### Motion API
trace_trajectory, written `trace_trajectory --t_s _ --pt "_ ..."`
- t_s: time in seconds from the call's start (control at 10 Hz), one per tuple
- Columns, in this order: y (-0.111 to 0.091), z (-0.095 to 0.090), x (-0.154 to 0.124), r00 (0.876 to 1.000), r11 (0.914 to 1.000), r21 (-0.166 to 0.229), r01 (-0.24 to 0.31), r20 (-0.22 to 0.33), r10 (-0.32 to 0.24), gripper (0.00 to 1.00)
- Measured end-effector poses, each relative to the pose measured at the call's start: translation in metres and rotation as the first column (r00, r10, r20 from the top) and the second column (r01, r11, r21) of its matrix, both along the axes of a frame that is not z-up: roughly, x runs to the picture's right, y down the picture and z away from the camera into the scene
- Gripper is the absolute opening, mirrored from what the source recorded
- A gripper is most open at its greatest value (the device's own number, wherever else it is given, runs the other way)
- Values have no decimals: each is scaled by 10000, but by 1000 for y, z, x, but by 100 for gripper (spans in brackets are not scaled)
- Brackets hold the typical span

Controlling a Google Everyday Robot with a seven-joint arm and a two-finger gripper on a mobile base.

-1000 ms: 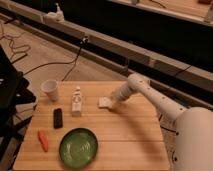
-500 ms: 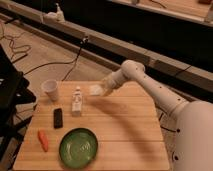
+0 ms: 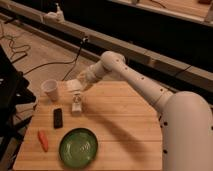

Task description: Place the white sponge in the ceramic cup

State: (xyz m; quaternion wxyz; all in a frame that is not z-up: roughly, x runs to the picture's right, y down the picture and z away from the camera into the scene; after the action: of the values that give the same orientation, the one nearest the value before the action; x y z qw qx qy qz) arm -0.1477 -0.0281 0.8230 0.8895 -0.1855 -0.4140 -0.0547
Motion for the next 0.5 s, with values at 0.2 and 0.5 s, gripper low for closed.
trace_trajectory --t_s 0.2,0.5 --pt "0 -1 -1 10000 10000 2 17 24 -17 0" --pt "1 -1 -3 10000 10000 -9 40 53 -40 0"
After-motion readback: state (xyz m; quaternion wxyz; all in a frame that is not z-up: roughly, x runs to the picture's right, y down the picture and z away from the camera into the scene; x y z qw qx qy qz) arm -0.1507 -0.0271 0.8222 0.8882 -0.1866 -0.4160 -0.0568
